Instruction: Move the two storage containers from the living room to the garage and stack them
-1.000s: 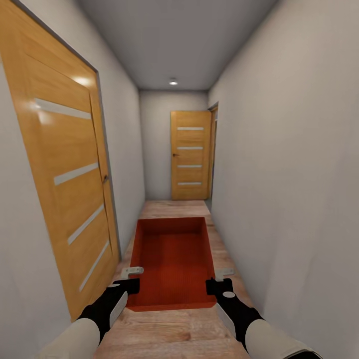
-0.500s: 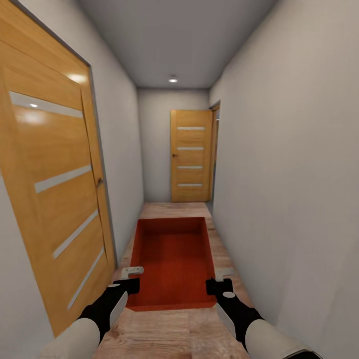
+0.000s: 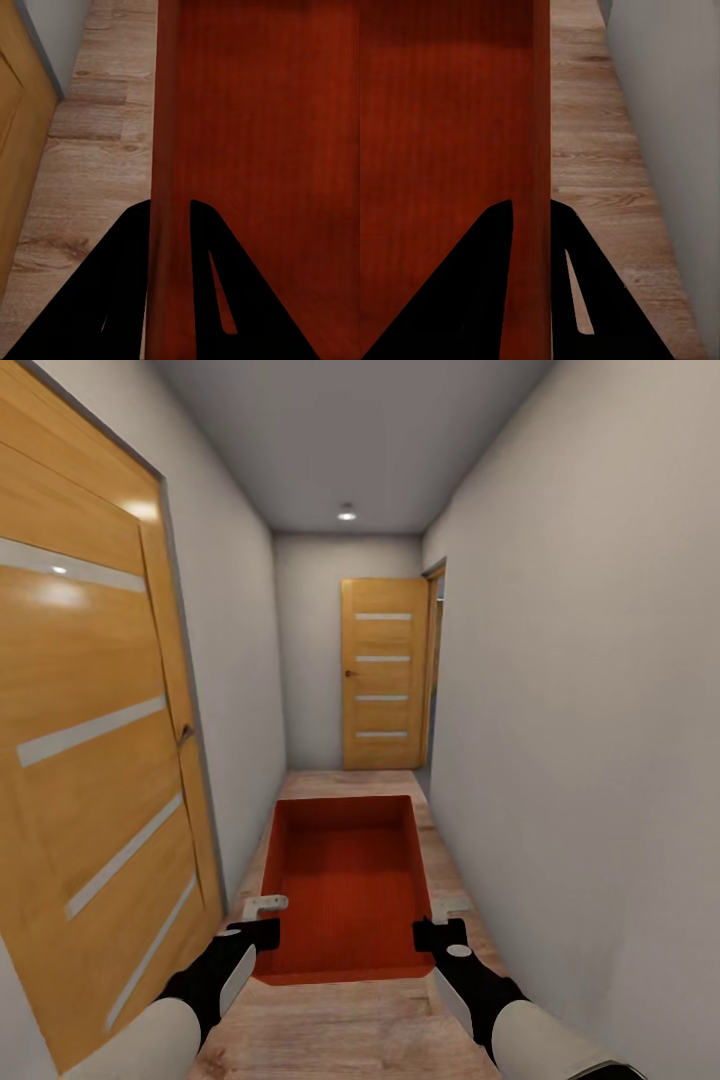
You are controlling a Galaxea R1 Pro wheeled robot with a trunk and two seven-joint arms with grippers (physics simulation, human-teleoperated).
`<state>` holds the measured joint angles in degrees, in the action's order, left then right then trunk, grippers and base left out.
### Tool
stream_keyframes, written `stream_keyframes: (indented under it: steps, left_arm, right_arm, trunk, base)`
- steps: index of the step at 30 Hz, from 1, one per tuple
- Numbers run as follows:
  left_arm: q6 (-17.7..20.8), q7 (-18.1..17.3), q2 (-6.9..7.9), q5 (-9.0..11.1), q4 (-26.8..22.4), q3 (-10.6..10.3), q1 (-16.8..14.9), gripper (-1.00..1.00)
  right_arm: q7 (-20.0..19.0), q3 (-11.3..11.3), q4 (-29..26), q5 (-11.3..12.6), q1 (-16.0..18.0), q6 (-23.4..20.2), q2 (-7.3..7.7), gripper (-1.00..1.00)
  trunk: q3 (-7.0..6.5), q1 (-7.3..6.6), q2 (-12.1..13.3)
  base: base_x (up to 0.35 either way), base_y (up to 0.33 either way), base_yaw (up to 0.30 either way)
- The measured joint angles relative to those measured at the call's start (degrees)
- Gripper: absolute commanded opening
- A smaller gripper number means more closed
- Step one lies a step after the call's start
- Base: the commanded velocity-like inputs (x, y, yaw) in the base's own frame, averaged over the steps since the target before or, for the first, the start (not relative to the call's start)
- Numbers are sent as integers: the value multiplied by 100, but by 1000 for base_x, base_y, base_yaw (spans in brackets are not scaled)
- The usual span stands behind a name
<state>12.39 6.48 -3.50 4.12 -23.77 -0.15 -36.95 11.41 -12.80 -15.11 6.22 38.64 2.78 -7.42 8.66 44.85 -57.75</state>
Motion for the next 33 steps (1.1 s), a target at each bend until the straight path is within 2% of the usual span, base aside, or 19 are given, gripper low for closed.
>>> stream_keyframes:
  steps: [18,33]
  left_arm:
    - [-1,2,-1,-2,2,-2,0,-100]
    - [0,2,-1,0,0,-1,0,-100]
  right_arm:
    - [-1,1,12,0,0,11,0,-100]
    - [-1,-1,3,0,0,2,0,-100]
  trunk:
    - [0,0,0]
    - [0,0,0]
  base:
    - [323,0,1]
    - [323,0,53]
